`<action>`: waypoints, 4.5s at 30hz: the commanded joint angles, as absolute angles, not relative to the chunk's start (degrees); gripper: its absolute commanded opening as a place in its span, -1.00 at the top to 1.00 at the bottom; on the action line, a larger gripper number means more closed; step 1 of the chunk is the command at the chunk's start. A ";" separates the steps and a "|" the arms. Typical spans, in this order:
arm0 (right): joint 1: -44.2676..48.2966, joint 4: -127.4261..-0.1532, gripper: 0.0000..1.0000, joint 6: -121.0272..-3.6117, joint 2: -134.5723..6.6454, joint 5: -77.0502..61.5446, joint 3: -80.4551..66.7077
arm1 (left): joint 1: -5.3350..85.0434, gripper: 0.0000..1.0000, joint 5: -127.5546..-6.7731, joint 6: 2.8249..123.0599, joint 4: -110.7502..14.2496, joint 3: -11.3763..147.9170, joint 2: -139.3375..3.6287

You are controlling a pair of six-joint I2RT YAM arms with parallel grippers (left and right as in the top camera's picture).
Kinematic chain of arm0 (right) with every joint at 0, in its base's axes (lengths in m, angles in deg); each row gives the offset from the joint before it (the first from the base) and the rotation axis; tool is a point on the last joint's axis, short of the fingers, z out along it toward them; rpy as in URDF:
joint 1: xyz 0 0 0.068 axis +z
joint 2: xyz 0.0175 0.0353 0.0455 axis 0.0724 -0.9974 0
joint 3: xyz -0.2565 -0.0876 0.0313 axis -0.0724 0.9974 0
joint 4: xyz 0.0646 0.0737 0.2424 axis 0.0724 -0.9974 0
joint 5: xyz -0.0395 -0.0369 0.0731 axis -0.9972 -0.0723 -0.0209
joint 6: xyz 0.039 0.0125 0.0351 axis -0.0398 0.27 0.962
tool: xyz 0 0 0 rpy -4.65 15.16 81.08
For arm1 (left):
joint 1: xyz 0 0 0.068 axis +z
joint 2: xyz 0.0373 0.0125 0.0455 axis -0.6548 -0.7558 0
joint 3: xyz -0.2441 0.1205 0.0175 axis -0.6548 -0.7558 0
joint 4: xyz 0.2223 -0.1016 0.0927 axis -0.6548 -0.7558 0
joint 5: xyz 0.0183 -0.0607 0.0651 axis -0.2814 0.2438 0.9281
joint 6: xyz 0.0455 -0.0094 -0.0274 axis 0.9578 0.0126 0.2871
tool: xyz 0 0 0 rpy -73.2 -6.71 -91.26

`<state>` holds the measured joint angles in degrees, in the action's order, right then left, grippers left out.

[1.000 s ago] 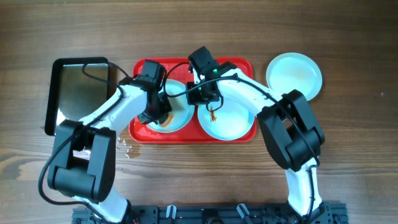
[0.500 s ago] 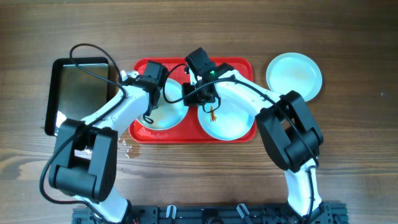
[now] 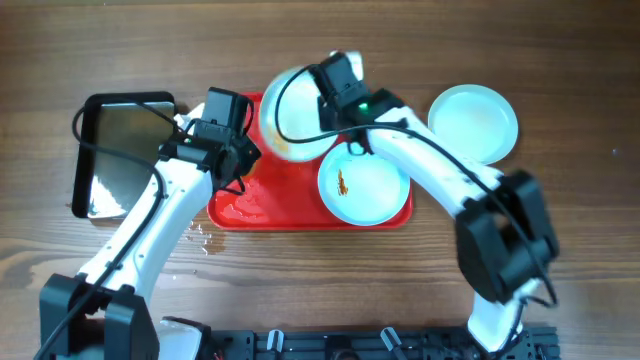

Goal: Clean dirty plates on tray and stack at the side
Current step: 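Lift the top plate with the right gripper and stack it on the side plate, then grasp the last plate with the right gripper and drag it left, then scrub the last plate with the sponge in the left gripper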

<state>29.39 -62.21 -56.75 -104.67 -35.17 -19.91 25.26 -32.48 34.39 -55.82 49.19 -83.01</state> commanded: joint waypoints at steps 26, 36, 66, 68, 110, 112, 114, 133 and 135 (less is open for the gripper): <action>32.38 -60.35 0.91 -77.86 -97.79 -75.37 -19.65 | 25.35 0.92 -34.99 36.20 -54.99 49.36 -84.41; -22.00 -71.95 0.91 -62.49 -97.85 2.29 -17.00 | 25.35 0.92 -35.01 36.16 -54.73 49.36 -84.41; 13.96 -76.83 0.15 -52.24 -98.75 -20.07 0.00 | 25.35 0.92 -35.01 36.18 -54.51 49.36 -84.41; 13.96 -77.26 0.37 -52.27 -98.75 -19.17 0.00 | 25.35 0.92 -35.03 36.18 -54.56 49.36 -84.41; 24.47 -47.47 0.91 -44.22 -109.13 -0.70 3.65 | 22.49 0.92 -38.23 44.05 -48.11 49.36 -85.24; 24.95 -47.58 0.91 -44.05 -109.13 -0.68 3.65 | 21.85 0.92 -38.25 44.99 -46.53 49.36 -87.65; 24.93 -47.74 0.92 -44.07 -109.13 -0.70 3.65 | 21.61 0.92 -40.67 44.99 -45.27 49.36 -92.06; 24.93 -61.55 0.91 -46.54 -109.13 -11.98 -1.42 | 15.76 0.92 -24.74 49.47 -46.86 49.39 -108.06; 24.93 -61.96 0.91 -47.57 -109.13 -11.98 -1.42 | 18.05 0.92 -22.38 49.53 -48.63 49.39 -108.08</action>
<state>25.72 -59.28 -45.45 -106.40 -4.31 -2.82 14.38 -35.67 47.98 -44.55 52.51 -103.78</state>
